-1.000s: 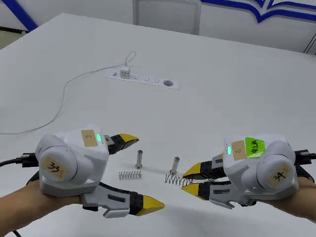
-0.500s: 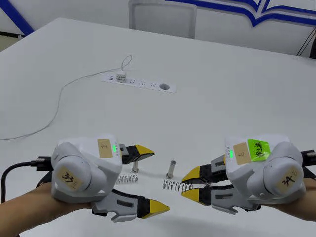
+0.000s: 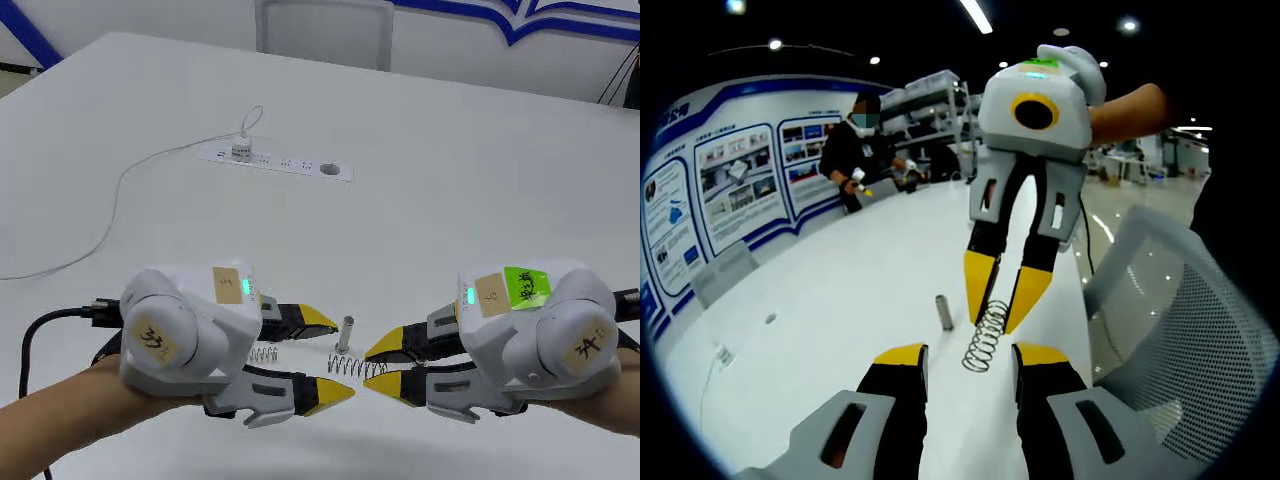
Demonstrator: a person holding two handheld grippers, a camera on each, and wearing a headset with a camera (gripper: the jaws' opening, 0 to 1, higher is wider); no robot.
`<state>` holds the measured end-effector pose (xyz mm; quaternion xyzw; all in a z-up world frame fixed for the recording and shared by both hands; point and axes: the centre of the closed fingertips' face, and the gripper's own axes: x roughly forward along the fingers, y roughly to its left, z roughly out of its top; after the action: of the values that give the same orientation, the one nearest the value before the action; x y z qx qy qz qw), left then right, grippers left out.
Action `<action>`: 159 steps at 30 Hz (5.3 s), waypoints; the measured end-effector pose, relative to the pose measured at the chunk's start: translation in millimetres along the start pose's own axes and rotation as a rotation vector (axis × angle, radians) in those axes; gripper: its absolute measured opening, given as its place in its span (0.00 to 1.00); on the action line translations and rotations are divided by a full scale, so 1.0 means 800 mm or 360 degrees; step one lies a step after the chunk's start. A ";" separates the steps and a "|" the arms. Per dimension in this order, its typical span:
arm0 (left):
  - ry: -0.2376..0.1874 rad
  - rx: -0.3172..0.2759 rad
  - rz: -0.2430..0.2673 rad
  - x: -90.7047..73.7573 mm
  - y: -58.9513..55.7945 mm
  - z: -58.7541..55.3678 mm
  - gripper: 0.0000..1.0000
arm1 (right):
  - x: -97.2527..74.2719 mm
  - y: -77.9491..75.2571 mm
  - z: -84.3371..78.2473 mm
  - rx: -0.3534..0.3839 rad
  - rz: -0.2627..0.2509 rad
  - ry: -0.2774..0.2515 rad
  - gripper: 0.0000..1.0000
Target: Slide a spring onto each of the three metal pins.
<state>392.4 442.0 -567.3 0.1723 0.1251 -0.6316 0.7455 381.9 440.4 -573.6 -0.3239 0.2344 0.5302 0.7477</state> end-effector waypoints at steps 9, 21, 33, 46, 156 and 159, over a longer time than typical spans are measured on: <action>0.0006 -0.0031 -0.0021 0.000 -0.001 -0.002 0.28 | -0.001 0.000 0.003 0.0028 -0.0011 -0.0028 0.11; 0.0001 0.0017 -0.0061 -0.001 -0.008 0.000 0.16 | 0.000 0.001 0.006 0.0014 0.0006 -0.0026 0.11; 0.0040 0.0094 -0.0086 -0.003 -0.012 -0.003 0.10 | 0.001 0.004 0.006 -0.0064 -0.0005 -0.0032 0.12; 0.0016 0.0113 -0.0104 -0.004 -0.017 -0.001 0.10 | 0.002 0.002 0.002 -0.0068 -0.0016 -0.0063 0.14; -0.0077 -0.0351 0.0356 -0.069 0.042 -0.050 0.56 | -0.001 -0.067 0.033 0.0414 -0.0169 -0.0413 0.11; -0.0086 -0.0358 0.0399 -0.078 0.050 -0.049 0.58 | 0.001 -0.074 0.027 0.0429 -0.0210 -0.0388 0.11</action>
<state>422.2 519.7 -573.9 0.0850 0.1523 -0.5199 0.8362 438.4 443.1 -545.5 -0.1687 0.1894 0.4792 0.8402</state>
